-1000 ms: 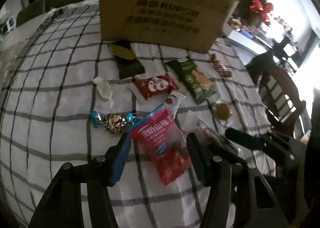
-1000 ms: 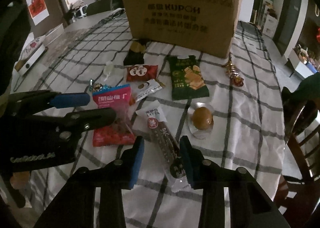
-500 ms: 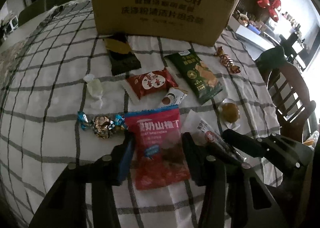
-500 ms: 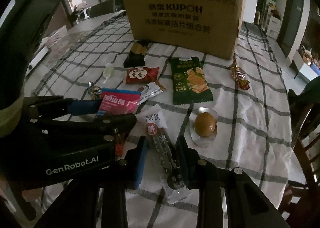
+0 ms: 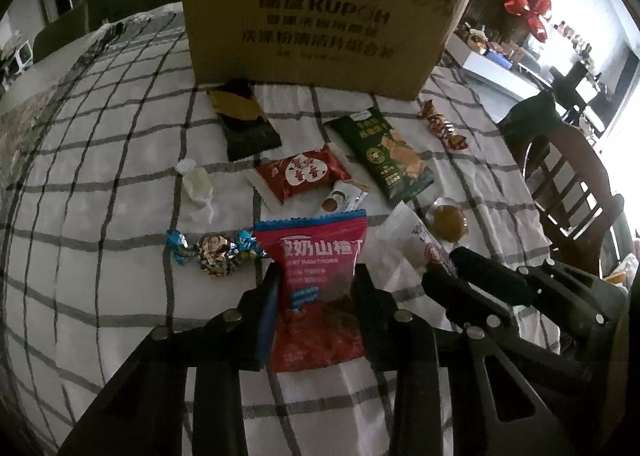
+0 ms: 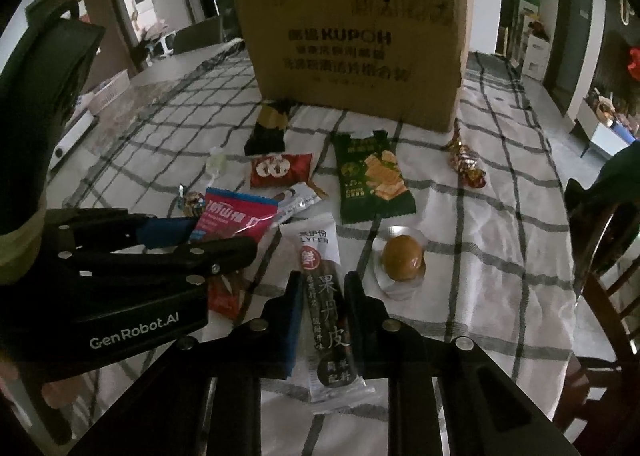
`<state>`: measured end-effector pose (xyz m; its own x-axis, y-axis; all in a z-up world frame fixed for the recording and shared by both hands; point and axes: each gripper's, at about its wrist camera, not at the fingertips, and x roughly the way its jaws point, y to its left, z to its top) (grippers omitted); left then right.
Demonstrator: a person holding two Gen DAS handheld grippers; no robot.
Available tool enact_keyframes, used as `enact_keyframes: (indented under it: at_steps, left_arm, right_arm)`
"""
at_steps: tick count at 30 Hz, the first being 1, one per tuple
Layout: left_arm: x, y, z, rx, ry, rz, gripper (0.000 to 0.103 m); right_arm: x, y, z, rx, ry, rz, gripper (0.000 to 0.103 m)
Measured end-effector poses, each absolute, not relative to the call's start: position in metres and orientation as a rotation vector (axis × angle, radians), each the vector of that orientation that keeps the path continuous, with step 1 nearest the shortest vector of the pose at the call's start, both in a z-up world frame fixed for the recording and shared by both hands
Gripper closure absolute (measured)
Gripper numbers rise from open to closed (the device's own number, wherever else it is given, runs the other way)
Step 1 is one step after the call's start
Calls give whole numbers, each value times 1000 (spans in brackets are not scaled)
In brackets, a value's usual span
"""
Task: Organize snacks
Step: 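Grasp the red hawthorn bag with the left tool while the right tool grasps the snack-bar wrapper, then carry the hawthorn bag and snack bar into the box and open both tools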
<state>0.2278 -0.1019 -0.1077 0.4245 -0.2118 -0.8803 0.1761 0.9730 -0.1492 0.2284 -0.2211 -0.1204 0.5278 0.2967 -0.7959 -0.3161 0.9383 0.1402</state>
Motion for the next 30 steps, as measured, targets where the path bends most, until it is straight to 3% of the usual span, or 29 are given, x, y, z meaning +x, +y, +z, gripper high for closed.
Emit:
enact_keyframes:
  at_steps: [30]
  left_arm:
    - [244,-88,-5,24,842,-274,70]
  right_arm:
    - [250,-236,-32,129,719,290,82]
